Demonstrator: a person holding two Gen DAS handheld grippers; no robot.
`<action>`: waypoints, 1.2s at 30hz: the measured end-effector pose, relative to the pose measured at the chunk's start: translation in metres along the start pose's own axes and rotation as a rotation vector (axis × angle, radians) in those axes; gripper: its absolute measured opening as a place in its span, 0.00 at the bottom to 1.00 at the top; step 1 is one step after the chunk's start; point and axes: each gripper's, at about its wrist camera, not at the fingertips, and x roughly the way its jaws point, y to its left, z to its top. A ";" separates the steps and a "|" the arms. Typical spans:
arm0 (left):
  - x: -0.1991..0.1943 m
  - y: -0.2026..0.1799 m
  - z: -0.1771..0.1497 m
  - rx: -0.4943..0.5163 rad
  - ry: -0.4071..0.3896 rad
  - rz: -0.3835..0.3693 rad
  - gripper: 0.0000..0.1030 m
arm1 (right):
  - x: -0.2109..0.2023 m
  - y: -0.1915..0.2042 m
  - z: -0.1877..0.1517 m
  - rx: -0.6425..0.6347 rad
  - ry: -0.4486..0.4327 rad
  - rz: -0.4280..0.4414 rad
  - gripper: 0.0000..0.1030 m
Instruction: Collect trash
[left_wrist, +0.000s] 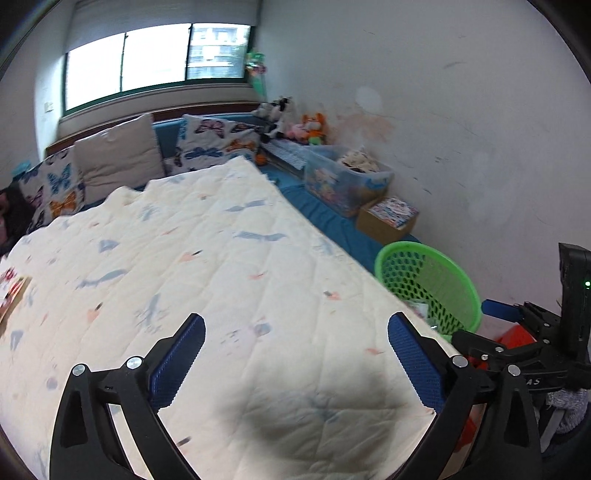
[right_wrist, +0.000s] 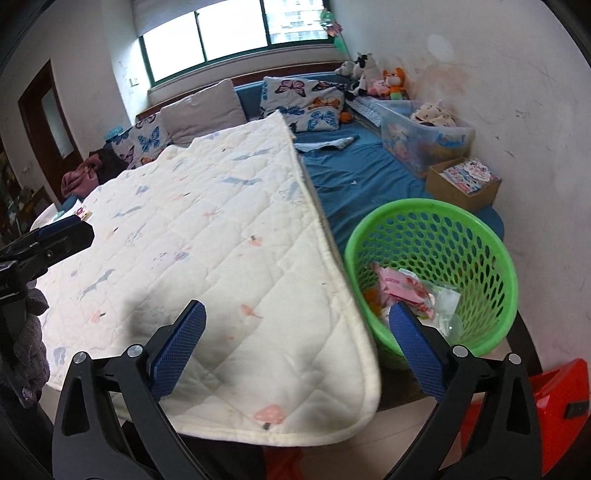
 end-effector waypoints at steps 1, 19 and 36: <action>-0.004 0.005 -0.004 -0.013 -0.002 0.016 0.93 | 0.000 0.004 0.000 -0.003 -0.001 -0.001 0.96; -0.059 0.061 -0.044 -0.109 -0.080 0.249 0.93 | 0.001 0.058 -0.004 -0.063 0.003 0.021 0.96; -0.071 0.066 -0.059 -0.156 -0.106 0.302 0.93 | -0.008 0.065 -0.006 -0.066 -0.010 0.025 0.96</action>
